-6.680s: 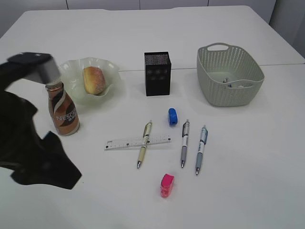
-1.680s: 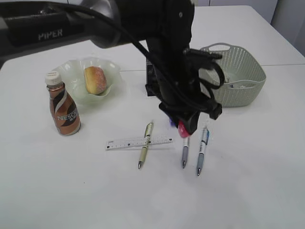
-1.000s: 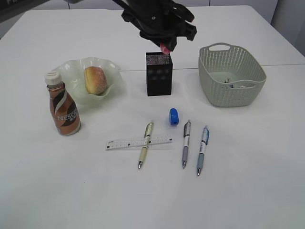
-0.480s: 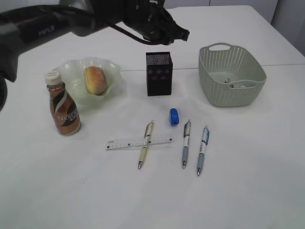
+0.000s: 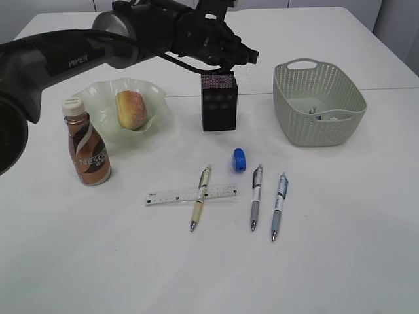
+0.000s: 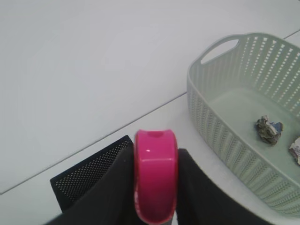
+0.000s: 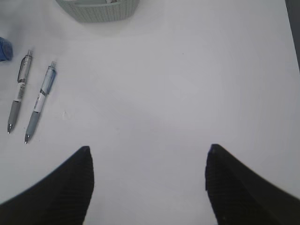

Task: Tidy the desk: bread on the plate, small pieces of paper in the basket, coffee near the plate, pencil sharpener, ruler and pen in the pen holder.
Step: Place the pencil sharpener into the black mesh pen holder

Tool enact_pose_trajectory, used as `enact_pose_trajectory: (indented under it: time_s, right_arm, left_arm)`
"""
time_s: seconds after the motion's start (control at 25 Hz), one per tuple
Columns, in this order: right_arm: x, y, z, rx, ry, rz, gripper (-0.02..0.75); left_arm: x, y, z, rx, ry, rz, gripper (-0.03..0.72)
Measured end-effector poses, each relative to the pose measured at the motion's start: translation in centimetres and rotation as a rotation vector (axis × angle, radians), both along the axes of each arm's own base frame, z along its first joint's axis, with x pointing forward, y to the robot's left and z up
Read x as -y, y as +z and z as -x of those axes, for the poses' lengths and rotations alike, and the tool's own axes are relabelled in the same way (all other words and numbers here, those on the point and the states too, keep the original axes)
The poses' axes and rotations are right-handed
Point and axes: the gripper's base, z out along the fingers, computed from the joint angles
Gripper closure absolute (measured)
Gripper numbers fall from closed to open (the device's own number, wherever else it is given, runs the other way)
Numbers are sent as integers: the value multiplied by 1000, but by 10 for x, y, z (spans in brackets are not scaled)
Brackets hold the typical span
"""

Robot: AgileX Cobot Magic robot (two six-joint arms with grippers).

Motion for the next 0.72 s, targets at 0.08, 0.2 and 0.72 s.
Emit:
enact_pose_trajectory:
  time_s: [0.08,0.2,0.72]
  right_arm:
    - [0,0,0,0,0,2,164]
    - [1,0,0,0,-1,6,164]
    - [1,0,0,-1,-2,8,164]
  left_arm:
    - [0,0,0,0,1,0,522]
    - [-1,0,0,-5,2,-4,522]
    - [-18,-11,-2,-123,50,-86,522]
